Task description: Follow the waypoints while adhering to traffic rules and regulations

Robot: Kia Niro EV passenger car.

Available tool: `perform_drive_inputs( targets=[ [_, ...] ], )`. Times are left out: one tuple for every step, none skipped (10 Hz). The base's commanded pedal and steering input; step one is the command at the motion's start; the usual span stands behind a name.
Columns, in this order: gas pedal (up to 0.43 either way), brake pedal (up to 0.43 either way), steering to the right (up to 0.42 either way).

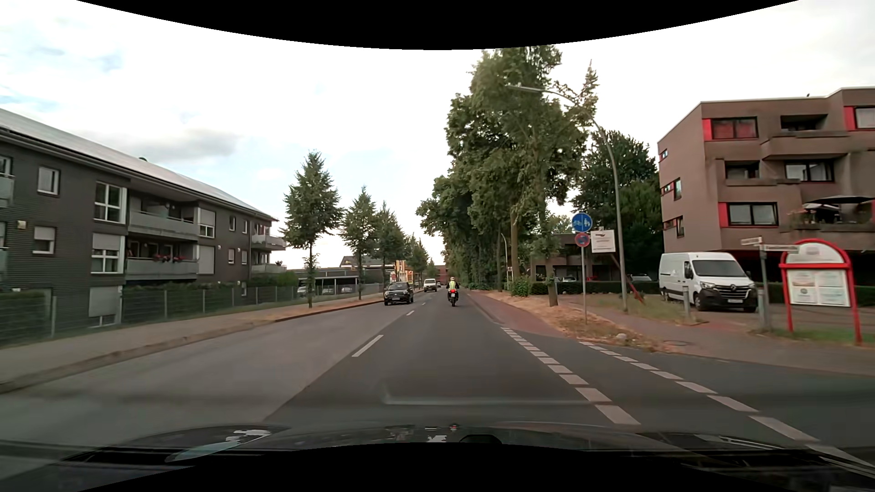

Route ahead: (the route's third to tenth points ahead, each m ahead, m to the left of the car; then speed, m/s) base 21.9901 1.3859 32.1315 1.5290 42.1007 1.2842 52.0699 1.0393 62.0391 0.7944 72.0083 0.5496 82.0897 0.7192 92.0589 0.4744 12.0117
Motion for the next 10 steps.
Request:
perform_drive_inputs(
  targets=[
    [0.177,0.000,0.000],
    [0.177,0.000,0.000],
    [0.177,0.000,0.000],
    [0.177,0.000,0.000],
    [0.157,0.000,0.000],
    [0.150,0.000,0.002],
    [0.150,0.000,0.005],
    [0.150,0.000,0.006],
    [0.150,0.000,0.005],
    [0.150,0.000,0.004]
  ],
)
